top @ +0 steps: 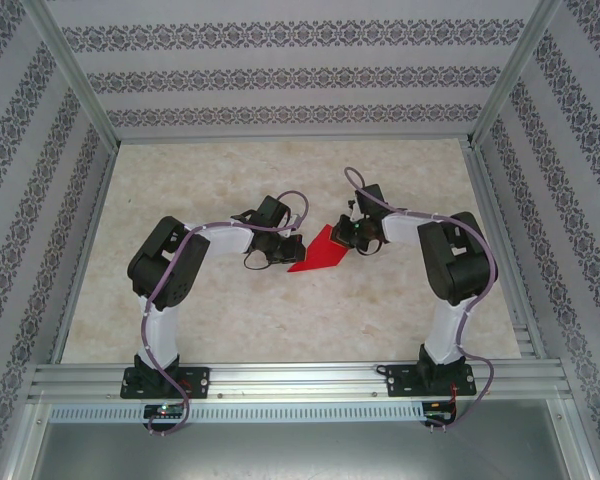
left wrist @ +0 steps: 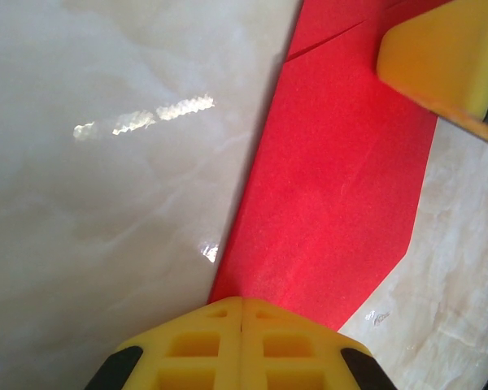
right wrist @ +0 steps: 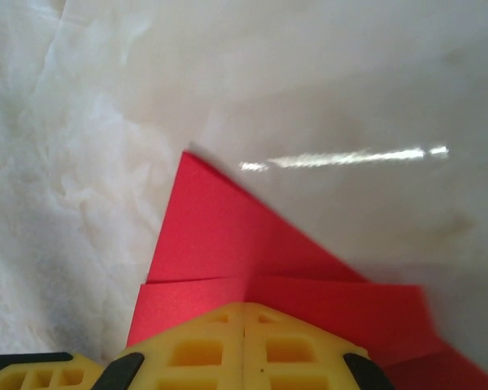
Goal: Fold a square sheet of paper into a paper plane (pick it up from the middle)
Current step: Fourth fold the wing at the center of the table.
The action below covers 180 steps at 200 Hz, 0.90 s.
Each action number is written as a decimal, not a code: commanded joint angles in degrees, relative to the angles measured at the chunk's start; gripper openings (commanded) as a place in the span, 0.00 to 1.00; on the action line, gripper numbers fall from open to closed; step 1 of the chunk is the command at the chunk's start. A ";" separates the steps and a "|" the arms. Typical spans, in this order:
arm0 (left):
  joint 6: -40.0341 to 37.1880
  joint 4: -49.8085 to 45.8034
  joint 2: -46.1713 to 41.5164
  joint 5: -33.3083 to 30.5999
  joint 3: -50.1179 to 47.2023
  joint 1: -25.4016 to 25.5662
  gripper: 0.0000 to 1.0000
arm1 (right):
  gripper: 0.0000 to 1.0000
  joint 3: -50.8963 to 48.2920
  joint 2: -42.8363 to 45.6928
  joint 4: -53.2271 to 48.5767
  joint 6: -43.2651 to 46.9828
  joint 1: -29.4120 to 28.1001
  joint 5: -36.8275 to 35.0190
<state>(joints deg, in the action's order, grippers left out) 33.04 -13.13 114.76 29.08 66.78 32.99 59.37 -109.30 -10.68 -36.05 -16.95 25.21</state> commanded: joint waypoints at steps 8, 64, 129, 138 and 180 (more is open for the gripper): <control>-1.00 -10.27 4.67 -8.95 -4.70 -0.90 0.00 | 0.00 0.67 -1.12 -3.29 1.67 5.27 -7.52; -0.89 -9.03 4.33 -7.86 -5.17 -0.90 0.00 | 0.00 -1.45 7.87 -0.92 1.47 5.66 -5.44; -1.34 -8.10 3.64 -7.29 -5.03 -0.91 0.00 | 0.01 -1.05 7.91 4.04 -5.13 -6.88 -0.74; -1.33 -7.82 3.43 -7.16 -5.11 -0.91 0.00 | 0.01 -0.52 6.37 4.78 -6.27 -8.35 -0.54; -0.83 -7.00 2.58 -6.35 -5.49 -0.89 0.00 | 0.00 -1.36 1.85 8.58 -10.29 -9.85 0.89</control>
<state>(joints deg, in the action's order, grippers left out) 33.04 -10.96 114.10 29.19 65.39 32.99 58.00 -105.84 -5.91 -42.78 -27.14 25.04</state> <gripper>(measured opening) 0.067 0.043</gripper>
